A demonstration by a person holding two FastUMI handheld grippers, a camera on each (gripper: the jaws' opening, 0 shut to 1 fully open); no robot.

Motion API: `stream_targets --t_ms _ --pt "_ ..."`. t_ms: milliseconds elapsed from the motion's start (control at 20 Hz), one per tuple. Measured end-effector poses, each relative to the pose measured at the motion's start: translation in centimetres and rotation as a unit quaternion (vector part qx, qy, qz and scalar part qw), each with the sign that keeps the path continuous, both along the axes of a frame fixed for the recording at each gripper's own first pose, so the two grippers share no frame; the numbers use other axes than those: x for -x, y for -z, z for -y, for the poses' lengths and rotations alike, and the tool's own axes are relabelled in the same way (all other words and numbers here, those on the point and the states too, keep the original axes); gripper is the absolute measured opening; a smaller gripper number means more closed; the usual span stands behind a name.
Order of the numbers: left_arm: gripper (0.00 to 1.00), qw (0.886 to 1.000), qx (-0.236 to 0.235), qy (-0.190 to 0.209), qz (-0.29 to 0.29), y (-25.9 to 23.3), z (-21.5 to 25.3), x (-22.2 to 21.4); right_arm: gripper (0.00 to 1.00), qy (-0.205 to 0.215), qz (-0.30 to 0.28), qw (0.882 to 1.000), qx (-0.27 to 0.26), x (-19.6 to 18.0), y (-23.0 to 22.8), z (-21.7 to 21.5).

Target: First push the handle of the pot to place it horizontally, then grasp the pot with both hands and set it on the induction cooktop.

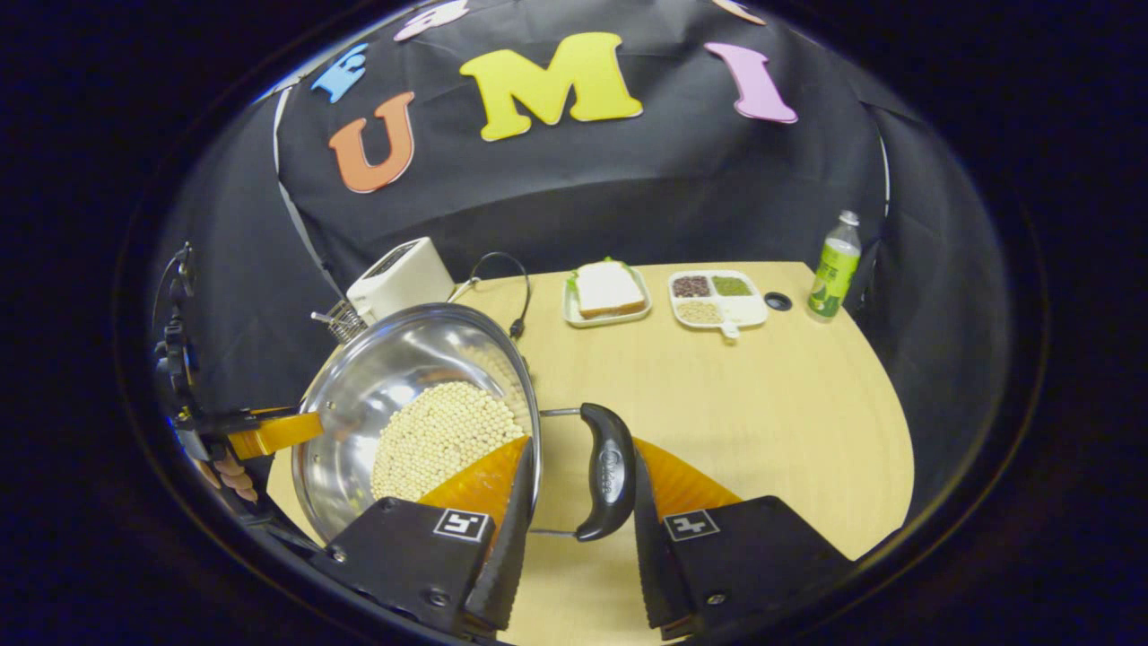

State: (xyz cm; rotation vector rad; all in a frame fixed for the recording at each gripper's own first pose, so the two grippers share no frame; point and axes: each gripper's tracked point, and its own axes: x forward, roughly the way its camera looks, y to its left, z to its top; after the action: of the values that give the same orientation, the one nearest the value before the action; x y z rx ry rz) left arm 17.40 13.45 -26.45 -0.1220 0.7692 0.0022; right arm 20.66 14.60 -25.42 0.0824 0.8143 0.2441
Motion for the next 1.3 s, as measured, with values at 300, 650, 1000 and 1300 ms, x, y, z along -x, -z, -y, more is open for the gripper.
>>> stream_targets --t_ms 300,650,1000,1300 --pt "0.56 0.999 0.031 -0.038 0.002 3.1 -6.7 -1.7 0.56 -0.013 -0.006 1.000 -0.004 -2.4 3.6 -7.5" --pt "0.56 1.000 0.005 -0.019 0.018 3.4 -8.7 -4.6 0.56 -0.012 -0.009 1.000 -0.023 -5.5 5.1 -9.2" --pt "0.56 1.000 -0.007 -0.018 0.025 3.3 -8.5 -5.5 0.56 -0.005 -0.012 0.999 -0.047 -7.0 5.9 -8.6" --pt "0.57 0.999 -0.003 -0.029 0.032 3.2 -8.5 -5.4 0.58 -0.004 -0.002 0.998 -0.064 -7.1 5.9 -8.5"
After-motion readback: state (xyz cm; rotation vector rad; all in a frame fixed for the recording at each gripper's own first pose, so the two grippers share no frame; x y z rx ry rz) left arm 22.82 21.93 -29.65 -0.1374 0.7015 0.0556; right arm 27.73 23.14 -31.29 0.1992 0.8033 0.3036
